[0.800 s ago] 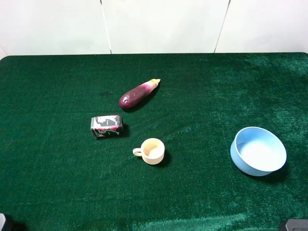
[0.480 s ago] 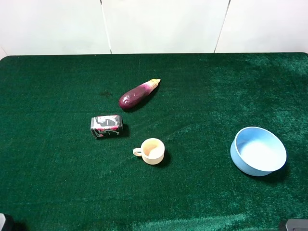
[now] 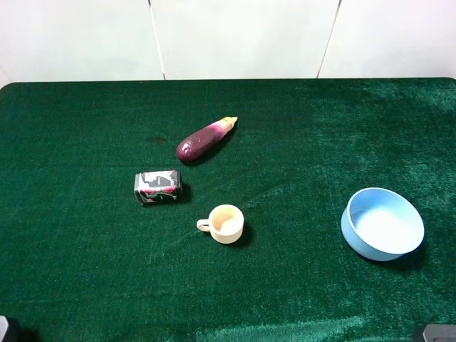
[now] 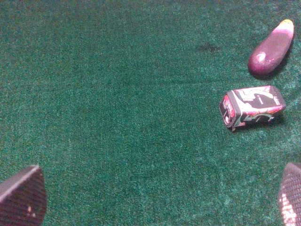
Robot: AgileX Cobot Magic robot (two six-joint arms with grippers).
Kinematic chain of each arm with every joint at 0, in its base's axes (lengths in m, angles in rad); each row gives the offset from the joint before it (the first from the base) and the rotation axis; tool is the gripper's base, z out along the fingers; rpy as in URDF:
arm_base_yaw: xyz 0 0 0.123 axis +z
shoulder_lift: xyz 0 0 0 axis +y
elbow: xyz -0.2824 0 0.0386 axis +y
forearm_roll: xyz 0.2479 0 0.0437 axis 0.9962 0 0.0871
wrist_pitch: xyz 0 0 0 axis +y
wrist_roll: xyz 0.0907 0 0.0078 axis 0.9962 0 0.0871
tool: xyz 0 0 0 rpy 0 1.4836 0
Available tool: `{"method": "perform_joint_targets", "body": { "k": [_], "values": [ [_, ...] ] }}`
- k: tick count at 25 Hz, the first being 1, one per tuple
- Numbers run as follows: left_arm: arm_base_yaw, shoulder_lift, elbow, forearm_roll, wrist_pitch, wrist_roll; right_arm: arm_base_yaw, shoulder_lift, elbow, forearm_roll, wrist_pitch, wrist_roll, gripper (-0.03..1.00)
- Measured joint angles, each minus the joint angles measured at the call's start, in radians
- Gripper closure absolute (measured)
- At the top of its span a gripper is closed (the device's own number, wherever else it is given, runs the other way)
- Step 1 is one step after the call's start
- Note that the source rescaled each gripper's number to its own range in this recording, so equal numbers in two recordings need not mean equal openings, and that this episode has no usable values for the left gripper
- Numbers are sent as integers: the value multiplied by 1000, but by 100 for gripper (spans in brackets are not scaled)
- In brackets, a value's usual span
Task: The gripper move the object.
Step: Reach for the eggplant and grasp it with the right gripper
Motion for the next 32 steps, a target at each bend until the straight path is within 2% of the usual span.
{"method": "perform_joint_targets", "body": {
  "k": [7, 13, 18, 26, 32],
  "values": [
    [0, 0, 0, 0, 0, 0, 0, 17, 0, 0, 0, 0, -3],
    [0, 0, 0, 0, 0, 0, 0, 228, -33, -14, -30, -30, -3],
    [0, 0, 0, 0, 0, 0, 0, 457, -113, -14, -82, -118, -3],
    [0, 0, 0, 0, 0, 0, 4, 849, -316, -15, -81, -311, -3],
    [0, 0, 0, 1, 0, 0, 94, 1135, -486, -37, -76, -436, -3]
  ]
}}
